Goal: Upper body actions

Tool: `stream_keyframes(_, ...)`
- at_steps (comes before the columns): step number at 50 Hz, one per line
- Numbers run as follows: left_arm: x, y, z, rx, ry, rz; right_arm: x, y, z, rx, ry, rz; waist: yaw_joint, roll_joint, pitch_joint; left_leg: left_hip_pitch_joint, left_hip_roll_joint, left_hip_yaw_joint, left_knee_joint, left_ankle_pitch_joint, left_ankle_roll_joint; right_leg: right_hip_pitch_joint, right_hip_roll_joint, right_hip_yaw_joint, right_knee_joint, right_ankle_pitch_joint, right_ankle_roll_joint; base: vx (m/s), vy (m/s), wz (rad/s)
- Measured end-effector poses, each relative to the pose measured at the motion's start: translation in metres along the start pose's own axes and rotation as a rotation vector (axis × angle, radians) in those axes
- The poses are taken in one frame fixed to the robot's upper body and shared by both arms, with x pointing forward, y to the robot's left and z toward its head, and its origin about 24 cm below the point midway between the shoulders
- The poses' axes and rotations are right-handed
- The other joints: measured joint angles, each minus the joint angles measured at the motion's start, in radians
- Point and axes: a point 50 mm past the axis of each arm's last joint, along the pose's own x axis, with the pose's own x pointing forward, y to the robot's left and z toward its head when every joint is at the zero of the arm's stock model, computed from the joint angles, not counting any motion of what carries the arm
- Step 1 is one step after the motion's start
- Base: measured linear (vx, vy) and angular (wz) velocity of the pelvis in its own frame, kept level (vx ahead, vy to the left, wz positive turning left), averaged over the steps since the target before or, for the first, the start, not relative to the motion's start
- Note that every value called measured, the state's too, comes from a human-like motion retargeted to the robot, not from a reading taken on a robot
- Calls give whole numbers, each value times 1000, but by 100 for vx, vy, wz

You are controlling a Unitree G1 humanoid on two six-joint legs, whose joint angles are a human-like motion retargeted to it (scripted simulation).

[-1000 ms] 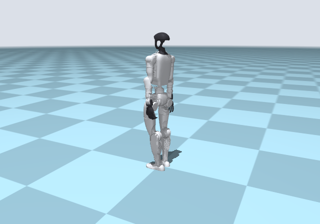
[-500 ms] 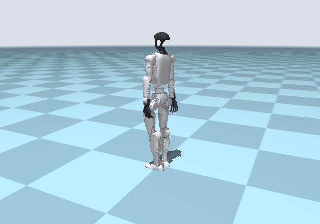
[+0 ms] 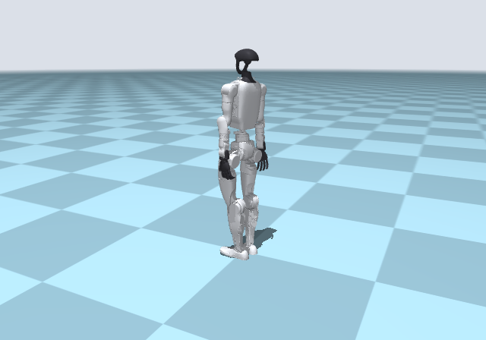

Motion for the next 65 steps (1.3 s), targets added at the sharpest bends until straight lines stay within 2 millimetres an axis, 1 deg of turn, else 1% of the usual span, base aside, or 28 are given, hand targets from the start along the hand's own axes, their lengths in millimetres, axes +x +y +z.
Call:
stream_keyframes(5, -1, -1, 5, 2, -10, 6, 0, 0, -5, -1, 25, -5, 2, 1, -7, -1, -1, 3, 0, -5, 4, 0, -1, 1, 0, 3, -3, 0, 0, 0)
stream_keyframes(11, -1, -1, 7, 8, -12, 2, 0, 0, -6, -11, 34, -6, -2, 3, -13, -2, -2, 11, 0, -13, 8, -2, 0, 4, 0, 8, -6, 0, 0, 0)
stream_keyframes(22, 0, -2, 0, 19, 12, 6, 0, 0, -2, -15, 20, -5, -8, 5, -16, -1, -2, 27, 0, -26, 14, -6, -1, 14, 3, 17, -11, 0, 0, 0)
stream_keyframes(30, 0, -2, -3, 18, 23, 5, 0, 0, -3, -15, 23, -2, -8, 3, -16, -1, -3, 32, -1, -33, 18, -6, -1, 16, 2, 23, -14, 0, 0, 0)
stream_keyframes(65, 0, -4, 2, 25, 6, -4, 0, -2, -5, -30, 28, -6, 14, 1, -2, -6, -9, 31, -1, -53, 33, 7, -8, 1, -6, 39, -26, 6, 0, 2)
